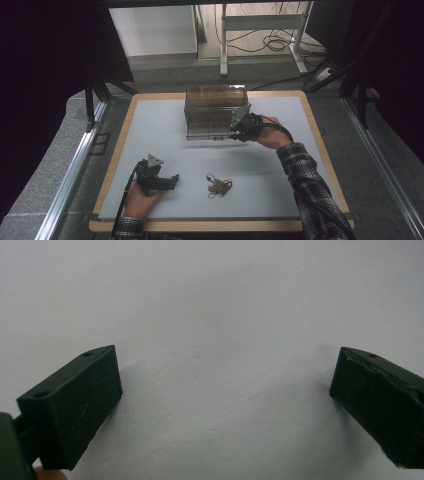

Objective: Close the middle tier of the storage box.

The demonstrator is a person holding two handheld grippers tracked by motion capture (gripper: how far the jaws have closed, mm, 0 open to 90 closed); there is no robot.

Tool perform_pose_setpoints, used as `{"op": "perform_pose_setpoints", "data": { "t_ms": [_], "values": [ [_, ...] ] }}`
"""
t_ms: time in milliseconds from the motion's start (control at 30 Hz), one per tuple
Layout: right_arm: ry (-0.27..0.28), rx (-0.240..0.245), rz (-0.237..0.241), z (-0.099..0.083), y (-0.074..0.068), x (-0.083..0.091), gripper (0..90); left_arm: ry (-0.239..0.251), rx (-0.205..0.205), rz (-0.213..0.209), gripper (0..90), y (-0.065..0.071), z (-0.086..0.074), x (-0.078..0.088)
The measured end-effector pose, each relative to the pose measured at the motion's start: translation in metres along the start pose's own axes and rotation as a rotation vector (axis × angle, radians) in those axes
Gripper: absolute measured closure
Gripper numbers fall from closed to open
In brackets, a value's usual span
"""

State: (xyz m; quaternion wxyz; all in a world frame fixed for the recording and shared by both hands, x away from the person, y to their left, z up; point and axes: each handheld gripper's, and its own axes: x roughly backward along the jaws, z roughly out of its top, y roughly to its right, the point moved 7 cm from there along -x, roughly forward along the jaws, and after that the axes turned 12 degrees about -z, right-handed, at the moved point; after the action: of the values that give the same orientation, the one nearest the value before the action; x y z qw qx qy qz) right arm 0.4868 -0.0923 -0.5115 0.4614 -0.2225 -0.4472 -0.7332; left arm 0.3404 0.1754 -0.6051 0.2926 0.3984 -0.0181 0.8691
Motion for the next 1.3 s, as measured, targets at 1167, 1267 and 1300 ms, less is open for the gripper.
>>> {"op": "perform_pose_setpoints", "data": {
  "t_ms": [1167,1267,1300],
  "values": [
    [-0.025,-0.167,-0.079,-0.005,-0.021,0.014,59.5,0.000,0.000,0.000,0.7,0.000,0.000,0.000],
    [-0.025,-0.173,-0.077,-0.005,-0.024,0.016,59.7,0.000,0.000,0.000,0.7,0.000,0.000,0.000],
    [-0.024,-0.174,-0.074,-0.005,-0.025,0.016,59.7,0.000,0.000,0.000,0.7,0.000,0.000,0.000]
  ]
}}
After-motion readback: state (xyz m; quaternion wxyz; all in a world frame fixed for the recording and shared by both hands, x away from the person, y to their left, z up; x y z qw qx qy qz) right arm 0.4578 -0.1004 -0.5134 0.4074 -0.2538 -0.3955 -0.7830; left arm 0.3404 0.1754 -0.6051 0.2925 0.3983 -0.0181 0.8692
